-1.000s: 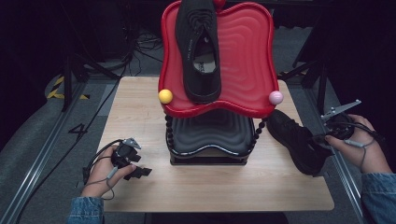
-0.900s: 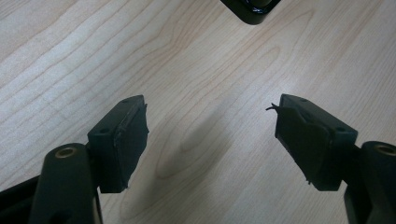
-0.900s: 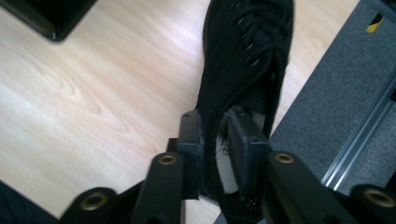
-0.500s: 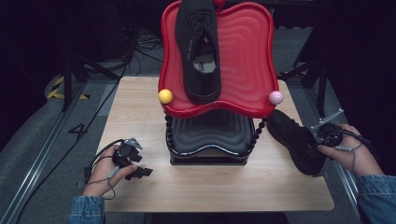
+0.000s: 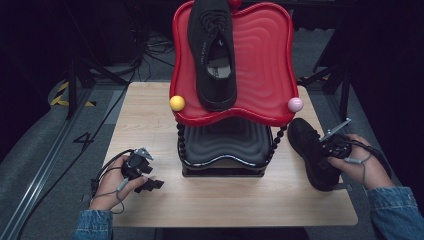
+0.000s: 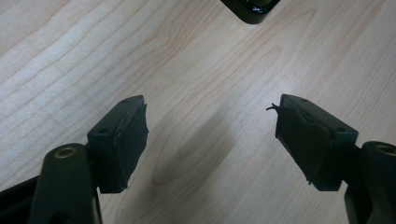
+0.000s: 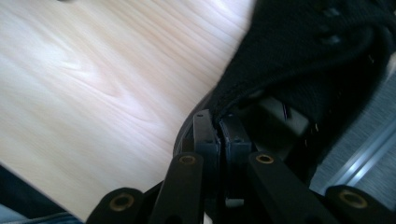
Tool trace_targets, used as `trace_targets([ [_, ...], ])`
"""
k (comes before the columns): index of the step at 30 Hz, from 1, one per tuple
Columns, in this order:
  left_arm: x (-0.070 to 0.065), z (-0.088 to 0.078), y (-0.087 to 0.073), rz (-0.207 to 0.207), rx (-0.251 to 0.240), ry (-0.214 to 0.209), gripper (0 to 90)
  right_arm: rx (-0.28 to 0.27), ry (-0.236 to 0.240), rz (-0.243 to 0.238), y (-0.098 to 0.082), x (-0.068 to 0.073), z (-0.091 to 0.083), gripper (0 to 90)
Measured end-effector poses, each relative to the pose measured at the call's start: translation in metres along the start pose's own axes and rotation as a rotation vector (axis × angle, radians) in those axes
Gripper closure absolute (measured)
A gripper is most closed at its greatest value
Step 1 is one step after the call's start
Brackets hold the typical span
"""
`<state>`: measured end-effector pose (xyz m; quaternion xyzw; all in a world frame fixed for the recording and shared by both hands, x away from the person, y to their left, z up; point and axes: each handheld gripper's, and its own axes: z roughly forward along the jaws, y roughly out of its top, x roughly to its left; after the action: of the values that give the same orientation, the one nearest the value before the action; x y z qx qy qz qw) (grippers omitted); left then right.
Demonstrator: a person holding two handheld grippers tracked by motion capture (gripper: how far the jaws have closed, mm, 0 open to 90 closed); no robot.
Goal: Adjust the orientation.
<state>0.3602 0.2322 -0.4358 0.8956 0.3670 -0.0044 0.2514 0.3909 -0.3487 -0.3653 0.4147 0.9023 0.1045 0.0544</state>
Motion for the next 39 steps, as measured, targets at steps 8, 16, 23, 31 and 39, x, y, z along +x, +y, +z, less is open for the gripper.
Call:
trace_targets([
  [8,0.0,0.0,-0.001,-0.002,0.004,-0.005,25.9,0.009,0.076,-0.067,0.015,0.033,0.004,86.7],
  [16,0.001,0.0,-0.001,-0.009,-0.001,0.0,25.9,0.007,0.099,-0.077,0.011,0.036,0.002,68.5],
  [23,-0.002,0.002,0.0,0.001,0.008,-0.004,25.8,0.043,0.131,-0.083,-0.003,0.037,0.013,62.1],
  [31,-0.001,0.004,0.0,-0.005,0.007,-0.008,25.8,0.065,0.158,-0.097,-0.008,0.041,0.029,69.9],
  [39,-0.001,0.005,-0.001,-0.018,0.015,-0.017,25.7,0.063,0.179,-0.131,-0.007,0.044,0.032,84.8],
])
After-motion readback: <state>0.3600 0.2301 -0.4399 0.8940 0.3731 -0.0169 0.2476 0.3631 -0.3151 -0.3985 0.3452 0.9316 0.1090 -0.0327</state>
